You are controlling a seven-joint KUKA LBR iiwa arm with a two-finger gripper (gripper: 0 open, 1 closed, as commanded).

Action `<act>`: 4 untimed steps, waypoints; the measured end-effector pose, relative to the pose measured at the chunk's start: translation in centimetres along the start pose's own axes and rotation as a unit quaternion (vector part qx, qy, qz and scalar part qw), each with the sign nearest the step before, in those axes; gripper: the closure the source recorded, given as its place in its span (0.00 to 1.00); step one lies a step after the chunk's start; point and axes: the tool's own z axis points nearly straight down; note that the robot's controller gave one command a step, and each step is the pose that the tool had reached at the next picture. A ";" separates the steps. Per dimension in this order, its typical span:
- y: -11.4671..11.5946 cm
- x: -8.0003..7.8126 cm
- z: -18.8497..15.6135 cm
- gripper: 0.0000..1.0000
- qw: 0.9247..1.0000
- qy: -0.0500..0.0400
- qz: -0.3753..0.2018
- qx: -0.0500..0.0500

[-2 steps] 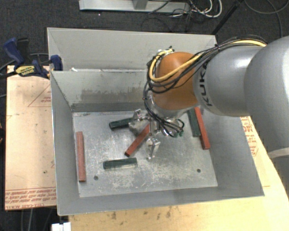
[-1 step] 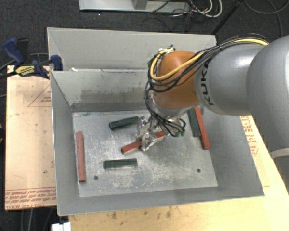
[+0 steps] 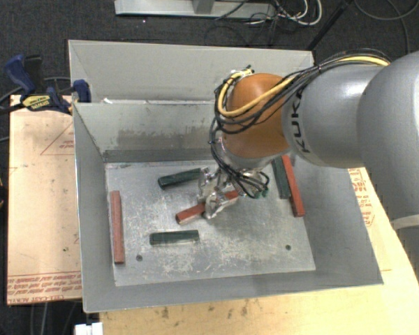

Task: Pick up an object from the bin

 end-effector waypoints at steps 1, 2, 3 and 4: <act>0.0 0.1 -0.3 1.00 1.000 0.002 0.000 0.000; 0.0 0.1 -1.0 1.00 1.000 0.002 0.000 0.000; 0.1 0.1 -1.8 1.00 1.000 0.004 0.000 -0.001; 0.1 0.2 -3.9 1.00 1.000 0.006 0.000 -0.001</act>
Offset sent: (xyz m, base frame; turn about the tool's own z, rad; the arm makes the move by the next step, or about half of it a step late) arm -0.0002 0.0000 0.0134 0.0000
